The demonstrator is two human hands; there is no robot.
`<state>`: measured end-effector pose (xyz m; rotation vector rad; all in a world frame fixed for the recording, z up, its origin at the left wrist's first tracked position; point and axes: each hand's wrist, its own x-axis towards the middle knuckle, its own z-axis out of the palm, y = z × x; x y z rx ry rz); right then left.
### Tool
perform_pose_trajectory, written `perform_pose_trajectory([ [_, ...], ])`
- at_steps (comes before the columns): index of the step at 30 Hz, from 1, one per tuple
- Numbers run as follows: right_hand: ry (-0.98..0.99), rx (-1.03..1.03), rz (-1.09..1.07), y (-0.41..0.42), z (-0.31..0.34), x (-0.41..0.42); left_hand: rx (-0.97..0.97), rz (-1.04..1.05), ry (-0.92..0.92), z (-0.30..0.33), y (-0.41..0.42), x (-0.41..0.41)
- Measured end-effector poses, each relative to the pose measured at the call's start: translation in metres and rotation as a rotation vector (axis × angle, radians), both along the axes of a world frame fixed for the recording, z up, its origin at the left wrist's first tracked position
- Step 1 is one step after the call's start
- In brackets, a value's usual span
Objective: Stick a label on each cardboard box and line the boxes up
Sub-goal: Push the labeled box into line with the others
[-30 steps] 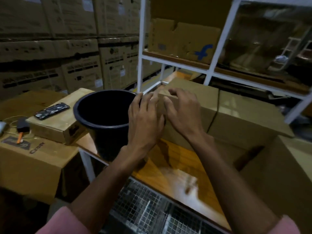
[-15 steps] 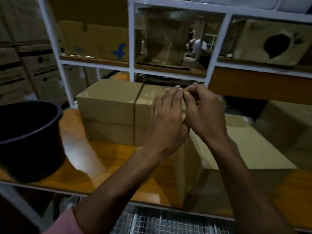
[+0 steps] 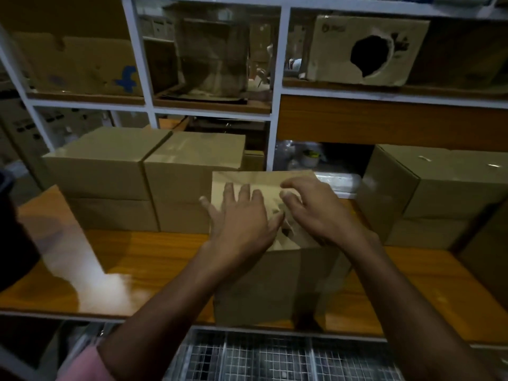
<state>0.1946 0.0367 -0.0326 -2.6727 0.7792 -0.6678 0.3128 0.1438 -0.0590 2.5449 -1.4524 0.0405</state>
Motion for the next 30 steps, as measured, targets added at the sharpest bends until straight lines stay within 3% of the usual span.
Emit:
perform_pose_trajectory([
  [3, 0.177, -0.003, 0.053, -0.011, -0.018, -0.005, 0.099, 0.012, 0.083, -0.002, 0.0, 0.0],
  [11, 0.415, -0.089, 0.288, -0.003, -0.03, -0.012, -0.011, 0.01, 0.037, -0.005, 0.011, 0.001],
  [15, 0.497, -0.053, 0.211, -0.012, -0.027, 0.006, -0.003, -0.031, -0.004, -0.012, 0.01, 0.007],
  [19, 0.53, -0.064, 0.025, -0.029, -0.029, 0.002, 0.001, -0.02, -0.038, -0.014, 0.011, 0.009],
  [27, 0.488, -0.086, 0.169, -0.008, -0.032, -0.005, 0.011, -0.036, -0.026, -0.012, 0.009, 0.006],
  [30, 0.496, -0.059, 0.115, -0.016, -0.032, 0.012, -0.008, -0.047, -0.03, -0.011, 0.012, 0.007],
])
